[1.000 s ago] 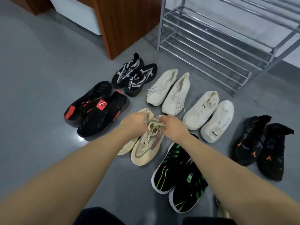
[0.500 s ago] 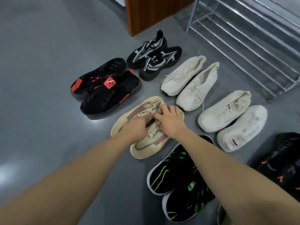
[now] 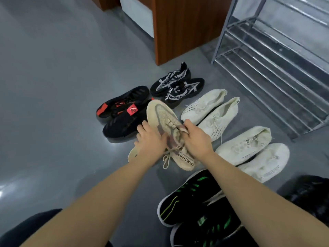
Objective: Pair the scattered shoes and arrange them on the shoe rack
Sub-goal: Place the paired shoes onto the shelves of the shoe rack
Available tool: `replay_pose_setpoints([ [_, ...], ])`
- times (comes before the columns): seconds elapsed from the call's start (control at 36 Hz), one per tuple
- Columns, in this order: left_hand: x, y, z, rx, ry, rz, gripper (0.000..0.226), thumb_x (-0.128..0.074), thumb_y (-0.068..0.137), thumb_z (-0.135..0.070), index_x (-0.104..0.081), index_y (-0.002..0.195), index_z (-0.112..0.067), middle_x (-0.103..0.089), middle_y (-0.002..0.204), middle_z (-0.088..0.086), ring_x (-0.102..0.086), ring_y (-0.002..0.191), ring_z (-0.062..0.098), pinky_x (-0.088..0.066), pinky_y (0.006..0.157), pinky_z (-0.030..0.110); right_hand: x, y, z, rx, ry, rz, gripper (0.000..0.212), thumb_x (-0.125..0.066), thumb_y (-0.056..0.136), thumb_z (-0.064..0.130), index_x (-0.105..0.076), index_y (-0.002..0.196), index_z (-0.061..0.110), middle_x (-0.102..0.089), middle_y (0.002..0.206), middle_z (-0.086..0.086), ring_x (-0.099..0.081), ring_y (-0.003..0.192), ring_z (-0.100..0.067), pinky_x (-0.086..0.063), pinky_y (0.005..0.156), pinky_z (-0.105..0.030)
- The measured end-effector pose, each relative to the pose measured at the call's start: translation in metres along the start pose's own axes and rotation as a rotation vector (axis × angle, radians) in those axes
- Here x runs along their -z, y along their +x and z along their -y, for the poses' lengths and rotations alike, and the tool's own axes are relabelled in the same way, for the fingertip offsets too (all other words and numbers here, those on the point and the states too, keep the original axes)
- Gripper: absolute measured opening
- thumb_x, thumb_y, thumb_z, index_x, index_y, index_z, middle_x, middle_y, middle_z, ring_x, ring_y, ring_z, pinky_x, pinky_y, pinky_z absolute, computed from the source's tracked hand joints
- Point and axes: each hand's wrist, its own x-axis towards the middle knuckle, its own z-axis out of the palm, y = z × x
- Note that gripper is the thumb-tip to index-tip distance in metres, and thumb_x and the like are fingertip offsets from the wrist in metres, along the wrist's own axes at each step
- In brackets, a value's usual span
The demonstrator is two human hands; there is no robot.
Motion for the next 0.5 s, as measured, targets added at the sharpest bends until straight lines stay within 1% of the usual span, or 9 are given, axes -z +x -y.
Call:
replay_pose_setpoints([
  [0.03, 0.001, 0.0, -0.003, 0.035, -0.097, 0.047, 0.083, -0.058, 0.087, -0.048, -0.015, 0.142, -0.003, -0.037, 0.138, 0.016, -0.044, 0.124, 0.036, -0.039, 0.098, 0.048, 0.0, 0.002, 0.002, -0.024, 0.065, -0.012, 0.011, -0.04, 0.097, 0.025, -0.033, 0.089, 0.024, -0.059, 0.09, -0.003, -0.057, 0.085, -0.028, -0.04, 0.067, -0.036],
  [0.08, 0.003, -0.001, -0.008, 0.04, -0.262, 0.106, 0.072, -0.055, 0.09, -0.045, -0.018, 0.138, -0.005, -0.05, 0.129, 0.015, -0.053, 0.114, 0.034, -0.044, 0.09, 0.042, -0.002, 0.006, 0.006, -0.062, 0.196, -0.044, 0.012, -0.041, 0.097, 0.023, -0.034, 0.088, 0.023, -0.061, 0.087, -0.004, -0.058, 0.083, -0.03, -0.045, 0.068, -0.038],
  [0.11, 0.006, -0.001, -0.011, 0.028, -0.299, 0.105, 0.064, -0.053, 0.092, -0.042, -0.021, 0.135, -0.006, -0.055, 0.123, 0.014, -0.056, 0.108, 0.034, -0.046, 0.084, 0.038, -0.003, 0.008, 0.008, -0.078, 0.247, -0.056, 0.011, -0.042, 0.096, 0.023, -0.036, 0.088, 0.022, -0.062, 0.086, -0.005, -0.059, 0.081, -0.031, -0.047, 0.069, -0.04],
  [0.14, 0.01, -0.001, -0.012, 0.012, -0.303, 0.101, 0.057, -0.052, 0.094, -0.04, -0.024, 0.132, -0.008, -0.058, 0.118, 0.014, -0.058, 0.103, 0.034, -0.047, 0.082, 0.038, -0.005, 0.01, 0.009, -0.1, 0.288, -0.07, 0.009, -0.043, 0.096, 0.023, -0.038, 0.089, 0.019, -0.063, 0.085, -0.005, -0.06, 0.081, -0.031, -0.048, 0.07, -0.041],
  [0.22, 0.019, 0.004, -0.016, -0.037, -0.254, 0.073, 0.048, -0.054, 0.093, -0.035, -0.028, 0.125, -0.009, -0.061, 0.109, 0.013, -0.061, 0.096, 0.034, -0.051, 0.081, 0.045, -0.007, 0.016, 0.011, -0.133, 0.379, -0.074, 0.009, -0.045, 0.097, 0.025, -0.045, 0.094, 0.016, -0.065, 0.087, -0.003, -0.061, 0.083, -0.028, -0.05, 0.074, -0.043],
  [0.28, 0.026, 0.009, -0.018, -0.072, -0.18, 0.045, 0.046, -0.053, 0.093, -0.029, -0.028, 0.125, -0.008, -0.061, 0.104, 0.013, -0.061, 0.091, 0.034, -0.051, 0.075, 0.043, -0.008, 0.019, 0.012, -0.136, 0.419, -0.054, 0.01, -0.046, 0.096, 0.027, -0.047, 0.093, 0.018, -0.065, 0.09, -0.002, -0.061, 0.085, -0.025, -0.05, 0.077, -0.045],
  [0.33, 0.031, 0.014, -0.02, -0.104, -0.079, 0.023, 0.044, -0.05, 0.095, -0.027, -0.028, 0.128, -0.009, -0.061, 0.1, 0.011, -0.061, 0.086, 0.032, -0.048, 0.068, 0.039, -0.008, 0.023, 0.014, -0.126, 0.417, -0.036, 0.009, -0.047, 0.096, 0.029, -0.047, 0.093, 0.02, -0.065, 0.093, 0.0, -0.061, 0.086, -0.024, -0.05, 0.078, -0.045],
  [0.42, 0.038, 0.024, -0.019, -0.129, 0.035, 0.009, 0.038, -0.046, 0.097, -0.03, -0.031, 0.125, -0.011, -0.062, 0.098, 0.01, -0.062, 0.085, 0.033, -0.048, 0.068, 0.039, -0.01, 0.028, 0.015, -0.096, 0.384, -0.023, 0.011, -0.047, 0.095, 0.033, -0.045, 0.089, 0.024, -0.065, 0.091, 0.001, -0.061, 0.083, -0.024, -0.051, 0.076, -0.044],
  [0.5, 0.042, 0.035, -0.012, -0.158, 0.098, 0.001, 0.032, -0.042, 0.098, -0.028, -0.033, 0.123, -0.009, -0.062, 0.099, 0.012, -0.059, 0.081, 0.033, -0.046, 0.065, 0.039, -0.012, 0.035, 0.017, -0.041, 0.337, -0.019, 0.016, -0.047, 0.095, 0.038, -0.044, 0.087, 0.025, -0.064, 0.083, 0.003, -0.061, 0.076, -0.021, -0.051, 0.073, -0.043],
])
